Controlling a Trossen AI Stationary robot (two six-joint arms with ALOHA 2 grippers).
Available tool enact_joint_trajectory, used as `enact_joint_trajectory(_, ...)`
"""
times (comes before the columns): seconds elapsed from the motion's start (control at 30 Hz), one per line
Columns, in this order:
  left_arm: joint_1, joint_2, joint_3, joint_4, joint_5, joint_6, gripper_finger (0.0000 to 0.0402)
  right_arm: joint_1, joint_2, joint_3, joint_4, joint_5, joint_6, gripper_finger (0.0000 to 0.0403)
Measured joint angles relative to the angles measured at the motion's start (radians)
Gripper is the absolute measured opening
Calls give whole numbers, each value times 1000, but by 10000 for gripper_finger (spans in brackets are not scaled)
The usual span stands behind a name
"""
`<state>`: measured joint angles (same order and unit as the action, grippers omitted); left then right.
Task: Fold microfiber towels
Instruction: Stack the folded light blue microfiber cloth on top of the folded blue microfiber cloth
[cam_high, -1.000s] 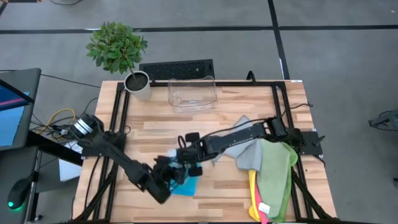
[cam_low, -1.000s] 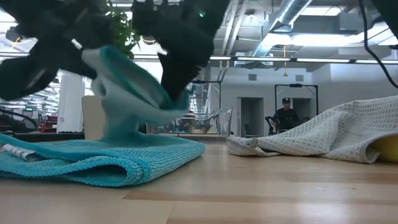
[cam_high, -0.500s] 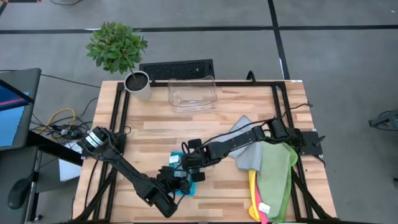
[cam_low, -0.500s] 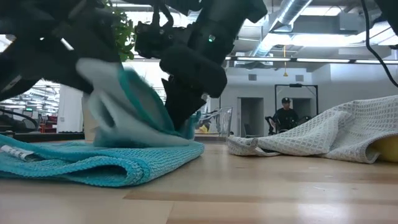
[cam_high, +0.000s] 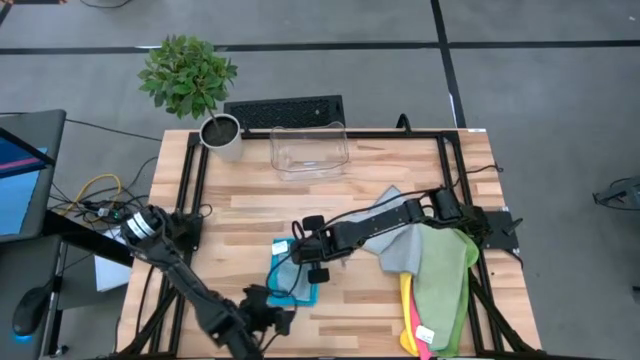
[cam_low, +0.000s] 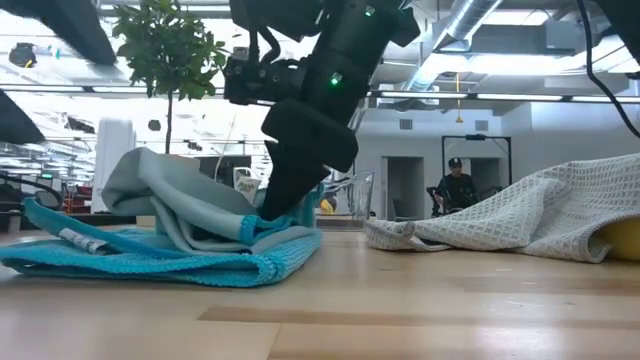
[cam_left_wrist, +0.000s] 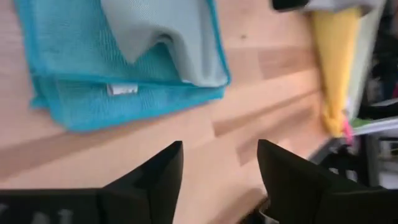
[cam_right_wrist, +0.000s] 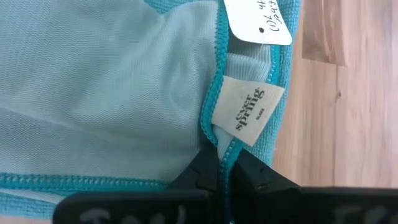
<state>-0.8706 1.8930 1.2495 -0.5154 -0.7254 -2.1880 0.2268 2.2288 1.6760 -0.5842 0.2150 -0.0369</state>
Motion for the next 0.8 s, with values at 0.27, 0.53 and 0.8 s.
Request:
enact_joint_trajectory(0.27, -9, -11, -1, -224, -96, -49, 200, 1, -1, 0, 11, -3, -44, 42)
enact_joint_trajectory(0.53, 57, 28, -11, -241, -25, 75, 199, -5, -2, 0, 39, -44, -92, 86)
enact_joint_trajectory(0.8, 58, 26, -11, -310, 33, 89, 199, -49, -139, 3, 6, 1, -67, 162)
